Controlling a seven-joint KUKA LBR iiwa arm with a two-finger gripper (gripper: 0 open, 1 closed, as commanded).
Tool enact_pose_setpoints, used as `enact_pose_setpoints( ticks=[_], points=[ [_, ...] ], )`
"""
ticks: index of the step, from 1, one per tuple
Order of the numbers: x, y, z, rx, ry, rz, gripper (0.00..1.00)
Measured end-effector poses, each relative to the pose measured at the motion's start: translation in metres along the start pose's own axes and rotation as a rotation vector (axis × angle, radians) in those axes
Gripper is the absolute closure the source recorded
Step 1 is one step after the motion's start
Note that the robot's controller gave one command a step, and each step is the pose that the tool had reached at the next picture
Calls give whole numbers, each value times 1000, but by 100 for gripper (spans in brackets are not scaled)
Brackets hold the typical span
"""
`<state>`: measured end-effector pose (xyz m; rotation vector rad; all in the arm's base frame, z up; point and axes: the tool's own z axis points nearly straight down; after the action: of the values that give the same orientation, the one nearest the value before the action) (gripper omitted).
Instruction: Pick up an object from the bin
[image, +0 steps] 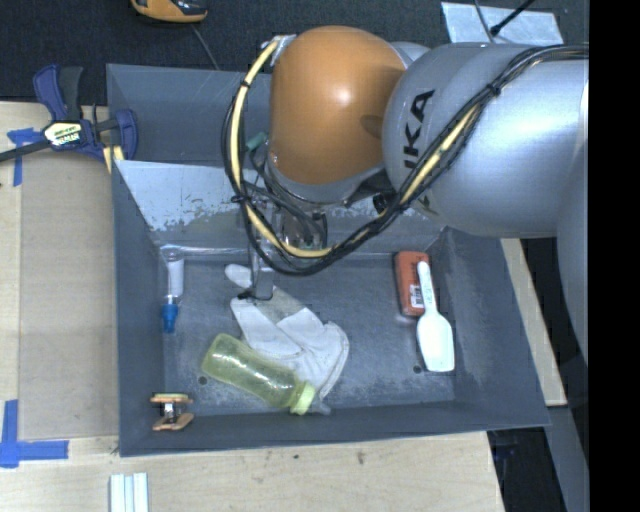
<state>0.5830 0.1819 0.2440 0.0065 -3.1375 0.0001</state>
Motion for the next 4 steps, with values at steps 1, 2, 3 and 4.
enact_pose_setpoints(
  ticks=[1,2,3,4],
  points=[
    [-1,-1,-5,-1,-8,4,0],
    [-8,-18,44,-2,-10,112,0],
    [-46,-57,83,-2,-11,134,0],
    [-27,-39,105,-2,-7,306,0]
  ],
)
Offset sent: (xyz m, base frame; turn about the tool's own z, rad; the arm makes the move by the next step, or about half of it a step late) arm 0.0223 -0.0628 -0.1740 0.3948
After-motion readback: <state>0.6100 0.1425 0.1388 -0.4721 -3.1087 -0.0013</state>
